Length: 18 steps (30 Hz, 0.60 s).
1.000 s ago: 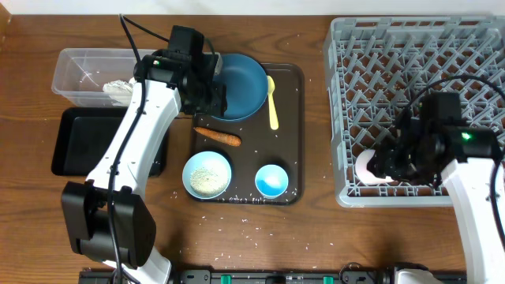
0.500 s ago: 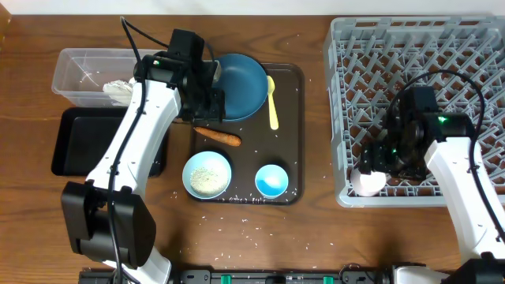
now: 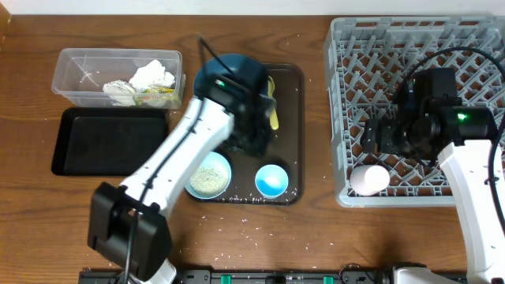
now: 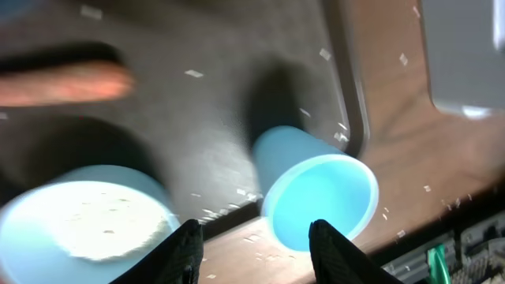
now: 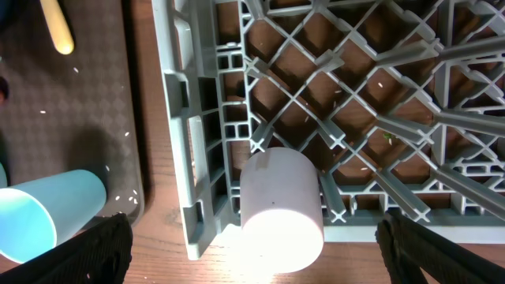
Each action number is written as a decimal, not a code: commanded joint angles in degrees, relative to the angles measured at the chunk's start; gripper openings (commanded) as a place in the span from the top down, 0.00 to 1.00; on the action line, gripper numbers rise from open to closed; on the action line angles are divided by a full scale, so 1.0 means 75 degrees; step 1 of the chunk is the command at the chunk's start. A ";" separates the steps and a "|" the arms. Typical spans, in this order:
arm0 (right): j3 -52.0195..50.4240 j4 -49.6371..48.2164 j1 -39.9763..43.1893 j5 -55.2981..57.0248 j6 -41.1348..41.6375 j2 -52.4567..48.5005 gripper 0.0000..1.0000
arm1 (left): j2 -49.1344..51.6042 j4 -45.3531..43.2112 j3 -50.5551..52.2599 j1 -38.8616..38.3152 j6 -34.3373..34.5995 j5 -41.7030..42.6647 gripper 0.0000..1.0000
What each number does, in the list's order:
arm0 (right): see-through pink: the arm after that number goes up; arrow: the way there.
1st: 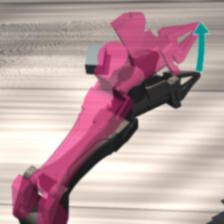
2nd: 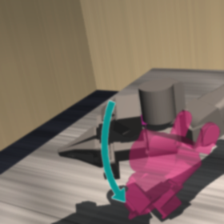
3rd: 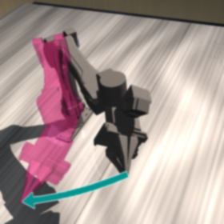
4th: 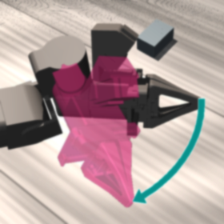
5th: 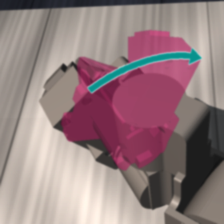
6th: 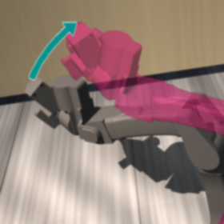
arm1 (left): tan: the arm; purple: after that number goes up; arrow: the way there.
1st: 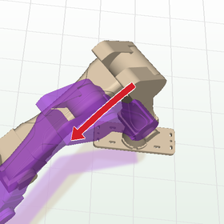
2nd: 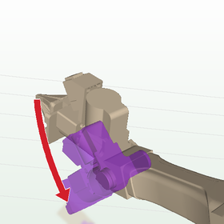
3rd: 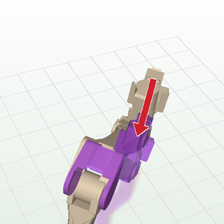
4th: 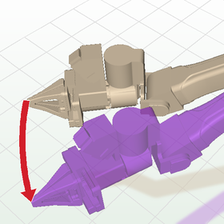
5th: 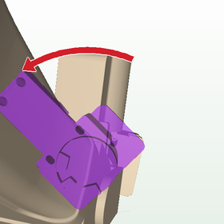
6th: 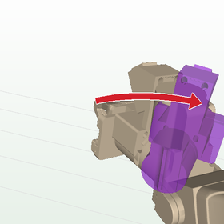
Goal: Sort waste into correct bins and load items into the dishwasher rack
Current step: 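Grasp the light-blue cup with the left gripper and lift it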
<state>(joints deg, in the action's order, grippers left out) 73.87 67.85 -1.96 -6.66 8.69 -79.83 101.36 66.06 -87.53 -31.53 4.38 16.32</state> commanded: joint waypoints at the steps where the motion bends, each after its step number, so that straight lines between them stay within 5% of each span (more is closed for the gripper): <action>1: 0.0117 -0.0020 -0.0149 -0.0061 -0.0035 0.0067 0.03 | 0.0064 0.0009 0.0420 -0.0300 0.0522 -0.0143 0.53; 13: 0.0117 -0.0076 -0.0149 -0.0064 -0.0227 0.0067 0.05 | 0.0067 -0.1349 0.2034 -0.0571 0.1789 -0.0726 0.55; 18: 0.0117 -0.0076 -0.0149 -0.0064 -0.0224 0.0067 0.06 | 0.0064 -0.1617 0.2235 -0.0571 0.1804 -0.0726 0.88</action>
<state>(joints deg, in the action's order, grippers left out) 73.89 67.44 -1.96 -6.70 7.81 -79.85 101.38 54.28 -71.09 -35.70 17.28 11.64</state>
